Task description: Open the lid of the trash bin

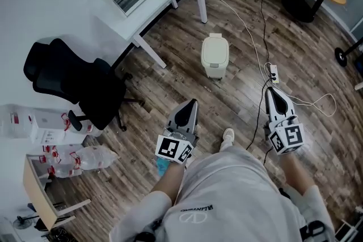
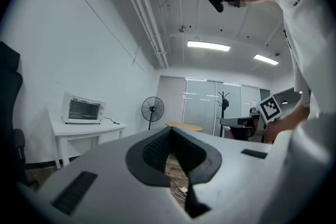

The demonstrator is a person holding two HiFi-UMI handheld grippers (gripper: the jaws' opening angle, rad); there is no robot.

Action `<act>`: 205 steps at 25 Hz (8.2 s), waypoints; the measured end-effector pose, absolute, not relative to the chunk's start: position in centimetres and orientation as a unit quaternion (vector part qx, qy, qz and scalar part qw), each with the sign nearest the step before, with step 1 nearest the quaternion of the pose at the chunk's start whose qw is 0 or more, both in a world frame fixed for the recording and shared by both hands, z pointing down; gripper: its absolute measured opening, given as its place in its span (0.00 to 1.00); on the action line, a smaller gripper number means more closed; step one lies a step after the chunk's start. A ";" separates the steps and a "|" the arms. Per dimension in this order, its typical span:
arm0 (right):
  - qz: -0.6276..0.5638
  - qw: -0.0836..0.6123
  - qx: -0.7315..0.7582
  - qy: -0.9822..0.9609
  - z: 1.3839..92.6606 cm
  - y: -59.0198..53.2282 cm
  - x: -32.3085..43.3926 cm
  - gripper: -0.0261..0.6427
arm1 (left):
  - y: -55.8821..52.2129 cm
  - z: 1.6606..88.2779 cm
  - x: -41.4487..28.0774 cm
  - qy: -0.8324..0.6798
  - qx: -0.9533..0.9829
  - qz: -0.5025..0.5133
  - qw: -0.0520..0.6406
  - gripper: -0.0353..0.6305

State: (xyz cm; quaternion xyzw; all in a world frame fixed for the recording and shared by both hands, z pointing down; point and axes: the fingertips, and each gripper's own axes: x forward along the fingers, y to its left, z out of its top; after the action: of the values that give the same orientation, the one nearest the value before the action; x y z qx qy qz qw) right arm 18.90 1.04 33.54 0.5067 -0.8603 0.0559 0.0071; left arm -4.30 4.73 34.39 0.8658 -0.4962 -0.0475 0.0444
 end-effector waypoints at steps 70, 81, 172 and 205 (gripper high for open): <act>0.341 0.153 0.474 -0.797 78.7 -40.7 3.9 0.06 | -38.9 83.8 -1.4 -0.434 0.827 0.179 0.309 0.06; 0.376 0.166 0.473 -0.779 90.4 -38.8 3.5 0.06 | -37.4 96.5 -0.3 -0.432 0.802 0.214 0.352 0.06; 0.118 -0.065 0.498 -0.857 35.1 -6.7 23.0 0.06 | -2.7 29.0 -1.0 -0.579 0.813 -0.021 -0.062 0.06; 0.081 -0.037 0.562 -0.822 32.2 17.8 11.9 0.06 | 18.5 29.8 -12.4 -0.501 0.863 -0.062 -0.033 0.06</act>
State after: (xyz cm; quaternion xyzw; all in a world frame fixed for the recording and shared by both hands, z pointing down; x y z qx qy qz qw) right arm 11.86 17.82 32.21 0.5618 -0.8224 0.0812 -0.0372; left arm -12.42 18.49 29.80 0.8628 -0.5007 -0.0620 -0.0326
